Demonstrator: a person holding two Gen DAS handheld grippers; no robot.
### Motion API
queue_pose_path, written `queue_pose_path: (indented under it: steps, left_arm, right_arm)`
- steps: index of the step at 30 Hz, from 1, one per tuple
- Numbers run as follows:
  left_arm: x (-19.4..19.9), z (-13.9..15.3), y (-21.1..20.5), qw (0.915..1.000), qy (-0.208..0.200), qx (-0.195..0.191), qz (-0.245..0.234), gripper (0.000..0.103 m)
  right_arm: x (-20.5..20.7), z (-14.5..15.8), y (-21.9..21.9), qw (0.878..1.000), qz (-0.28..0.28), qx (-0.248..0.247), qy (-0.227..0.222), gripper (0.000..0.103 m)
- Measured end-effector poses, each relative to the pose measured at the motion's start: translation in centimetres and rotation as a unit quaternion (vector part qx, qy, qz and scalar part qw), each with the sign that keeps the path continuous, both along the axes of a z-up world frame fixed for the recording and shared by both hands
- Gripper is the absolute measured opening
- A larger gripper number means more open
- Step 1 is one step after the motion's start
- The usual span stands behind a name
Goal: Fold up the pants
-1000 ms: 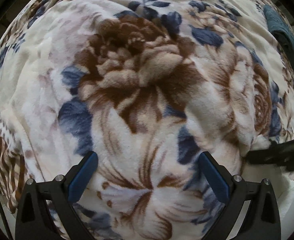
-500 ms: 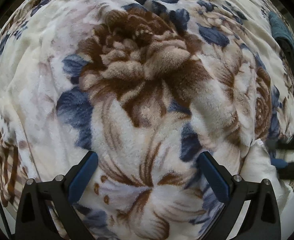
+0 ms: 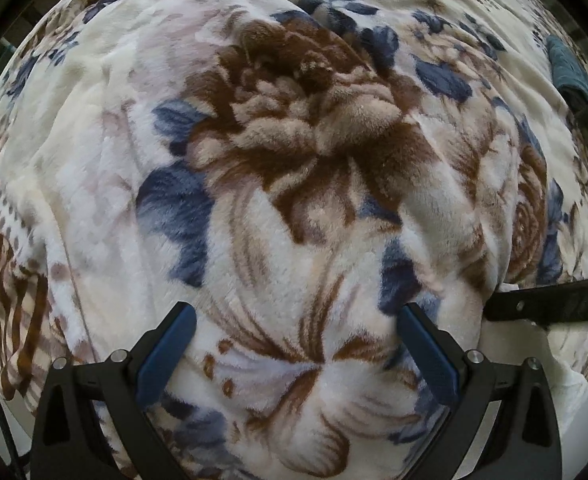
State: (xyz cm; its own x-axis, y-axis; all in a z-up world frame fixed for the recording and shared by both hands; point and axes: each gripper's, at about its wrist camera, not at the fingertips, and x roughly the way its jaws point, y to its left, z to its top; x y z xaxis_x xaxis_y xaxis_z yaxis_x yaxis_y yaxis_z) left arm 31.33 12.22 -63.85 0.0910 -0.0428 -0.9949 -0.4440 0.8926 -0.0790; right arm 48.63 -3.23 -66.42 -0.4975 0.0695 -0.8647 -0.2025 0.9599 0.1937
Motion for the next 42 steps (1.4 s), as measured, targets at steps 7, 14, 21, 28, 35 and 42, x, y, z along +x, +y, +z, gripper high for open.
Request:
queue_pose_path:
  steps: [7, 14, 21, 28, 35, 42]
  left_arm:
    - [-0.6, 1.0, -1.4, 0.9997, -0.019, -0.004, -0.017, 0.103]
    - [-0.6, 1.8, -2.5, 0.9989, -0.027, -0.002, -0.039, 0.103]
    - [-2.3, 1.7, -6.5, 0.9906, -0.033, -0.103, -0.084, 0.103]
    - [-5.1, 1.5, -10.1, 0.9645, -0.056, -0.216, -0.141, 0.102]
    - [-7.2, 1.3, -12.1, 0.9594, -0.053, -0.207, -0.184, 0.102]
    - [-7.3, 1.4, -14.0, 0.9616, -0.046, -0.198, -0.185, 0.102]
  right_arm:
    - [0.7, -2.6, -10.7, 0.919, -0.342, 0.139, 0.138, 0.017]
    - [2.7, 1.6, -1.2, 0.99, -0.075, 0.108, 0.047, 0.069]
    - [1.1, -2.6, -2.8, 0.995, -0.051, 0.016, 0.079, 0.031]
    - [0.2, -2.9, -14.0, 0.918, -0.326, 0.146, 0.174, 0.023]
    - [-2.2, -5.4, -17.7, 0.851, -0.441, 0.205, 0.199, 0.023]
    - [3.5, 1.8, -11.6, 0.986, -0.135, 0.095, -0.009, 0.03]
